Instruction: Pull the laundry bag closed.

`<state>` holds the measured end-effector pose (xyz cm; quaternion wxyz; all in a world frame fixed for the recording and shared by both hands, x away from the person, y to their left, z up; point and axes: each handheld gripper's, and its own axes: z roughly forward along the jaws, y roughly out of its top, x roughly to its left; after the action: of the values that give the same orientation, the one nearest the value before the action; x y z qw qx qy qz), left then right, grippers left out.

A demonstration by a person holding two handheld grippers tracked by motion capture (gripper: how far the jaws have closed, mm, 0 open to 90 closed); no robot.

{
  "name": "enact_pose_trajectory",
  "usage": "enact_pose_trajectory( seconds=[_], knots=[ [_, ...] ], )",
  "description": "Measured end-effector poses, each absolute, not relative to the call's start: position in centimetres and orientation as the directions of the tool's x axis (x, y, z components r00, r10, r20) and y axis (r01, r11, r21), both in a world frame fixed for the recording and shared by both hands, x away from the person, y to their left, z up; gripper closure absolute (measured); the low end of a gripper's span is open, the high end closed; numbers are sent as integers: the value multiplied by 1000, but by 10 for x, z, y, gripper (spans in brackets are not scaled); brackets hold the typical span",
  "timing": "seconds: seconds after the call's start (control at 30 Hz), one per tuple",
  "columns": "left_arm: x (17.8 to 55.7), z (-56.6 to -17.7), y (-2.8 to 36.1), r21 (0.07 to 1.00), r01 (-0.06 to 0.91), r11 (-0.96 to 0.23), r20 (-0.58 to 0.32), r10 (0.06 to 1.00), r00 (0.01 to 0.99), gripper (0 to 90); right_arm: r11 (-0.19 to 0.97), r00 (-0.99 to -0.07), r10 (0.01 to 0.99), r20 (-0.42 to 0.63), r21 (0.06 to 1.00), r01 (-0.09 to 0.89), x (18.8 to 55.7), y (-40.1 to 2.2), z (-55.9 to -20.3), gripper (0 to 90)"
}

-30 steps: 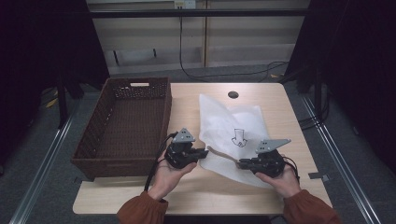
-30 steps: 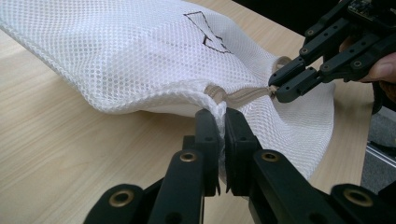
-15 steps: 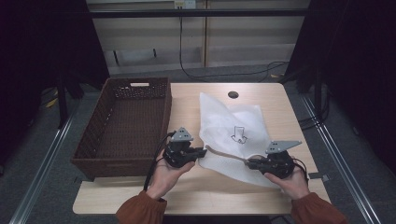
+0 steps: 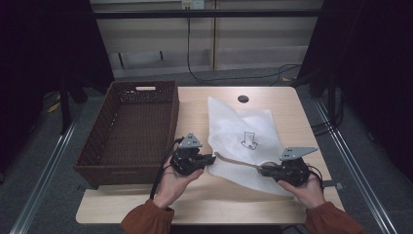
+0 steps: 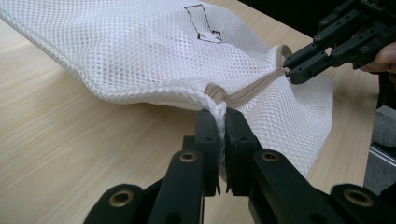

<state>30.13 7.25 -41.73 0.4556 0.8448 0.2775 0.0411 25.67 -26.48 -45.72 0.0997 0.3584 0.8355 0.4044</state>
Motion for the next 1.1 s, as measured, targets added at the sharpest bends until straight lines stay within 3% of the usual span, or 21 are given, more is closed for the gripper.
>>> enact_pose_trajectory(
  seconds=[1.1],
  knots=[
    [300, -417, 70, 787, 433, -440, -174, 514, 840, 861, 408, -698, 709, 102, 747, 525, 252, -280, -458, 824]
  ],
)
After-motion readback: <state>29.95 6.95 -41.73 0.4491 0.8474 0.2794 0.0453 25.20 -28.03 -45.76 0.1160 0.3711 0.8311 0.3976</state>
